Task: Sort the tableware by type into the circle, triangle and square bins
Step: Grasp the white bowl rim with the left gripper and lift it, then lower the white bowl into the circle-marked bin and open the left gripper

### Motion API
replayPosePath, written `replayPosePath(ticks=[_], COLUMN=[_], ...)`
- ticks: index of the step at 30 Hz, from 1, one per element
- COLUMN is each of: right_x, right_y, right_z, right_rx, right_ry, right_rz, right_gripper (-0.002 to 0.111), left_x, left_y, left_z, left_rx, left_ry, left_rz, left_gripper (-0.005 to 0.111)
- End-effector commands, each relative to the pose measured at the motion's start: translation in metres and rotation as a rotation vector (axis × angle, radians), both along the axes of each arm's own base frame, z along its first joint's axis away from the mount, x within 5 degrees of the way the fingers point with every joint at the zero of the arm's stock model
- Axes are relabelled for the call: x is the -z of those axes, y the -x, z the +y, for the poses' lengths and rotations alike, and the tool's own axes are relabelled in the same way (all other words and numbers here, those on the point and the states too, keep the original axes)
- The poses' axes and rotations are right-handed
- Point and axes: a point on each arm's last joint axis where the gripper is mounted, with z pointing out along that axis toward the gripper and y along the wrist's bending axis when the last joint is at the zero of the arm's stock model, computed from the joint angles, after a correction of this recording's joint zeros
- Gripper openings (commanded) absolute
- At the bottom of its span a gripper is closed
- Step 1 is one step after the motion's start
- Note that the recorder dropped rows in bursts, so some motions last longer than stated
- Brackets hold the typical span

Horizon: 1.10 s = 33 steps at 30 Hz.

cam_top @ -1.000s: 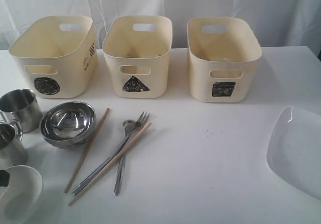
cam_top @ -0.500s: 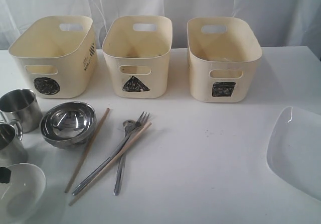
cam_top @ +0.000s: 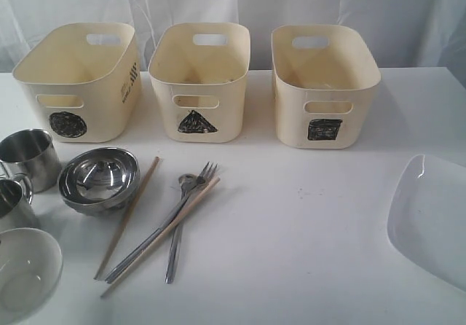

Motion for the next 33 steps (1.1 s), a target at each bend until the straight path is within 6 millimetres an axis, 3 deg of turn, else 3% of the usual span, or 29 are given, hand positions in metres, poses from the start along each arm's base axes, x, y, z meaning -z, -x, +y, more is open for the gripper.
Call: replayPosePath(ticks=[1,4,7,8,9,10,11,12,14,17,19,22,29,33], right_x=[-0.002,-0.002,-0.002,-0.002,-0.002,-0.002,-0.002,-0.002,-0.002,-0.002,-0.002,-0.002,-0.002,-0.002], right_y=[0.0,0.0,0.0,0.0,0.0,0.0,0.0,0.0,0.0,0.0,0.0,0.0,0.0,0.0], right_z=[0.0,0.0,0.0,0.0,0.0,0.0,0.0,0.0,0.0,0.0,0.0,0.0,0.0,0.0], right_rx=[-0.008,-0.008,-0.008,-0.008,-0.008,-0.008,-0.008,-0.008,-0.008,-0.008,-0.008,-0.008,-0.008,-0.008], right_ry=[0.007,0.007,0.007,0.007,0.007,0.007,0.007,0.007,0.007,0.007,0.007,0.007,0.007,0.007], right_rz=[-0.008,-0.008,-0.008,-0.008,-0.008,-0.008,-0.008,-0.008,-0.008,-0.008,-0.008,-0.008,-0.008,-0.008], right_gripper=[0.0,0.0,0.0,0.0,0.0,0.0,0.0,0.0,0.0,0.0,0.0,0.0,0.0,0.0], left_x=[-0.023,-0.045,-0.092,-0.099,-0.113,-0.12,-0.128,-0.13,-0.135,-0.151,-0.149,-0.12,-0.07,-0.059], left_y=[0.004,-0.001,-0.024,-0.031,-0.05,-0.06,-0.087,-0.099,-0.156,-0.218,-0.253,-0.298,-0.325,-0.329], left_z=[-0.006,-0.007,-0.004,-0.003,-0.001,0.0,0.002,0.003,0.004,0.007,0.009,0.014,0.017,0.018], left_rx=[0.042,0.042,0.035,0.032,0.012,0.007,0.004,0.005,0.015,0.02,0.011,-0.027,-0.045,-0.019], left_ry=[0.039,0.051,0.019,0.008,-0.008,-0.016,-0.03,-0.033,-0.041,-0.068,-0.079,-0.105,-0.121,-0.15], left_rz=[-0.063,-0.161,-0.393,-0.438,-0.516,-0.543,-0.567,-0.571,-0.566,-0.665,-0.711,-0.765,-0.723,-0.719], left_gripper=[0.0,0.0,0.0,0.0,0.0,0.0,0.0,0.0,0.0,0.0,0.0,0.0,0.0,0.0])
